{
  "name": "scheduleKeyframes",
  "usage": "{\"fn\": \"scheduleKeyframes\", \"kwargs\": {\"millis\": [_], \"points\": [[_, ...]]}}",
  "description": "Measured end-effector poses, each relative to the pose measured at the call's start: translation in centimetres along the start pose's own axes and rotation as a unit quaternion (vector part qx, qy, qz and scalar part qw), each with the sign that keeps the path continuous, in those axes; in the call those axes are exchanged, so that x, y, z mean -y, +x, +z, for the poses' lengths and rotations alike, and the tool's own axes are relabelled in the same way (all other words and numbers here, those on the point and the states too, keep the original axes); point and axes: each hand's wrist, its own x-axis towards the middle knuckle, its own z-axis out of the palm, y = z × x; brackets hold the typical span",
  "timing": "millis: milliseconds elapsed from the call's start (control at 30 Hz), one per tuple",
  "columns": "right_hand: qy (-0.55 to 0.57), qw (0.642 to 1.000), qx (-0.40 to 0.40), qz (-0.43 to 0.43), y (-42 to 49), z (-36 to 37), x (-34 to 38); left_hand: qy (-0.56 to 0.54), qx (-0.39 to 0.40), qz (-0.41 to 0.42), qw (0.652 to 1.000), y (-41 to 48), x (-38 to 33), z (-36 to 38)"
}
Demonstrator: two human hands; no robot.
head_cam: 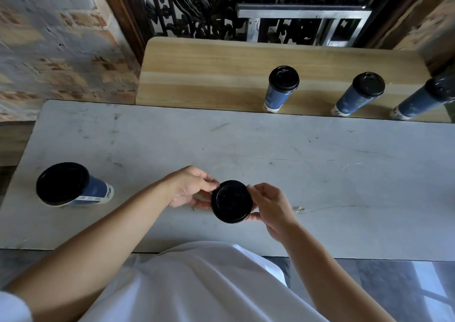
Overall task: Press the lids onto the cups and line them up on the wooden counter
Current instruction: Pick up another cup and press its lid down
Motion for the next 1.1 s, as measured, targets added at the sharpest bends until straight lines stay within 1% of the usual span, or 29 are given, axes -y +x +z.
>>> {"fn": "scheduleKeyframes", "kwargs": {"millis": [67,133,333,533,700,867,1000,1100], "points": [[0.003,1.0,0.019,0.015,0.0,-0.1,0.4,-0.018,0.026,-0.022,0.999,0.2,-0.1,-0.4],[0.009,0.999,0.038,0.028,0.1,-0.1,0.6,-0.032,0.039,-0.027,0.998,0.5,0.0,-0.6],[0.009,0.997,0.065,0.049,0.3,-0.1,1.0,-0.002,0.041,0.015,0.999,0.8,0.4,-0.4],[0.011,0.997,0.056,0.059,0.3,0.0,1.3,-0.021,0.052,0.034,0.998,0.8,0.7,-0.3],[0.01,0.997,0.04,0.067,-0.1,-0.2,1.3,-0.071,0.064,0.017,0.995,0.7,1.6,-0.3],[0.027,0.998,0.012,0.063,-0.2,-0.1,1.0,-0.108,0.052,0.016,0.993,0.4,2.5,0.4],[0.01,0.997,0.044,0.063,-0.2,-0.4,1.2,-0.103,0.027,0.018,0.994,-0.4,2.8,0.5],[-0.018,0.996,0.068,0.052,0.3,-0.7,1.4,-0.11,-0.02,0.024,0.993,-1.1,3.0,1.1]]}}
